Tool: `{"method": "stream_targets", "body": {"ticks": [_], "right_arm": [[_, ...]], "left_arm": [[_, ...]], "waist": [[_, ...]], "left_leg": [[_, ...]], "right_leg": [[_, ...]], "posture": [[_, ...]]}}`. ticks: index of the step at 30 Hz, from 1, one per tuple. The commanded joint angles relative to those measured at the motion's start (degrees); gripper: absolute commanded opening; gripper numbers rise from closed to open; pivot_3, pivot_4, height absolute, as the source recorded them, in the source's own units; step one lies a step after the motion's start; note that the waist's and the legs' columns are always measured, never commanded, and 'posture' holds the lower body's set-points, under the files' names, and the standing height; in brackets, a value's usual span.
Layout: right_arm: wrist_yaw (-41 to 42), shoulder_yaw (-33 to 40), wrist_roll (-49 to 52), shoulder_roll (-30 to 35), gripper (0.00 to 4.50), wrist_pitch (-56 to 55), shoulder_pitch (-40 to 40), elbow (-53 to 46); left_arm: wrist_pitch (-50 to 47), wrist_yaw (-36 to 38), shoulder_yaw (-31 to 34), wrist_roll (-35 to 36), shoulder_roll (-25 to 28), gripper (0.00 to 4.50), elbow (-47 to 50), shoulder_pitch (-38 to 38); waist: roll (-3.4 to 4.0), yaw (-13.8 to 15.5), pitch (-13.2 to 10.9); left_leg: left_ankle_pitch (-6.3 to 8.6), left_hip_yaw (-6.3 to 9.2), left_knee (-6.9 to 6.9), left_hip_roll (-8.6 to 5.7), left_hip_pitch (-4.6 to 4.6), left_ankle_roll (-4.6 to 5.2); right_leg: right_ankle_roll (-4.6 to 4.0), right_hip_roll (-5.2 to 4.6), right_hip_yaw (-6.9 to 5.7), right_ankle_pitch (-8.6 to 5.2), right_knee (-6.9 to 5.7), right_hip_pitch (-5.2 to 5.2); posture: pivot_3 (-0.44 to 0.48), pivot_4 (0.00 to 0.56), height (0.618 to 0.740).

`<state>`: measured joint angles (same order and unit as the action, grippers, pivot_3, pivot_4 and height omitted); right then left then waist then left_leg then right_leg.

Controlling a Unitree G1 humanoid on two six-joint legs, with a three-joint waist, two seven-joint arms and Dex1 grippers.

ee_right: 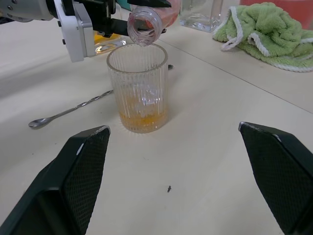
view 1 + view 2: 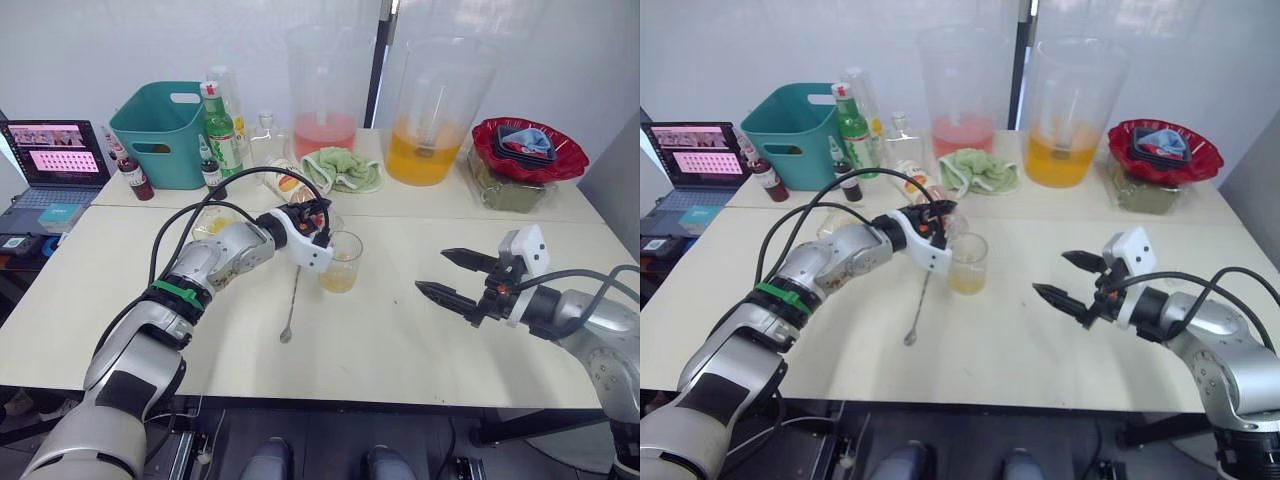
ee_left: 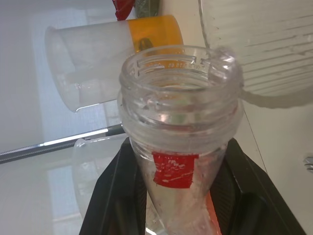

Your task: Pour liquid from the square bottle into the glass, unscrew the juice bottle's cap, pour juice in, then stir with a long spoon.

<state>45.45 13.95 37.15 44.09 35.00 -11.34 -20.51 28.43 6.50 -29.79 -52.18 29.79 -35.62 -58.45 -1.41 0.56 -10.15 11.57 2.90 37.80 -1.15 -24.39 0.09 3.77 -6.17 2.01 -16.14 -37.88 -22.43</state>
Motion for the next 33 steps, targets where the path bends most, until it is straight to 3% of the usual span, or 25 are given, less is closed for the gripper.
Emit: {"method": "stream_targets", "body": {"ticks": [1,21,27,33], "right_arm": [[-0.10,0.58,-0.02,-0.46,4.45,-1.52,-1.23,-1.08],[-1.04,-0.45,-0.22,-1.35,4.45,-0.50,-3.18,-1.26],[-1.14,-0.84,-0.14,-1.42,4.45,-0.43,-3.50,-1.18],[-0.47,-1.90,-0.64,-1.46,4.45,-0.86,-4.94,-0.33]], "left_arm": [[0.45,-1.54,0.32,-0.72,0.43,1.32,2.65,-2.72],[-1.50,-0.29,1.41,-0.98,0.34,1.32,5.19,-2.79],[-3.38,3.62,4.57,5.53,-1.18,1.32,5.78,-2.07],[-9.71,14.50,9.72,16.86,-3.16,1.32,10.92,-0.86]], "waist": [[0.00,0.02,0.00],[0.00,-0.02,0.00],[0.00,-0.02,0.00],[0.00,-0.16,0.00]], "left_leg": [[0.00,0.00,0.00,0.00,0.00,0.00],[0.00,0.01,0.02,-0.02,0.01,0.00],[0.00,0.01,0.03,-0.02,0.00,0.00],[0.00,0.01,0.04,-0.01,0.01,0.00]], "right_leg": [[0.00,0.00,0.00,0.00,0.00,0.00],[0.00,-0.01,0.00,0.00,-0.07,-0.01],[0.00,-0.01,0.00,0.00,-0.08,-0.01],[0.00,-0.01,0.00,0.00,-0.10,-0.03]], "posture": [[0.000,0.150,0.740],[0.000,0.150,0.740],[0.000,0.150,0.740],[0.000,0.150,0.740]]}}
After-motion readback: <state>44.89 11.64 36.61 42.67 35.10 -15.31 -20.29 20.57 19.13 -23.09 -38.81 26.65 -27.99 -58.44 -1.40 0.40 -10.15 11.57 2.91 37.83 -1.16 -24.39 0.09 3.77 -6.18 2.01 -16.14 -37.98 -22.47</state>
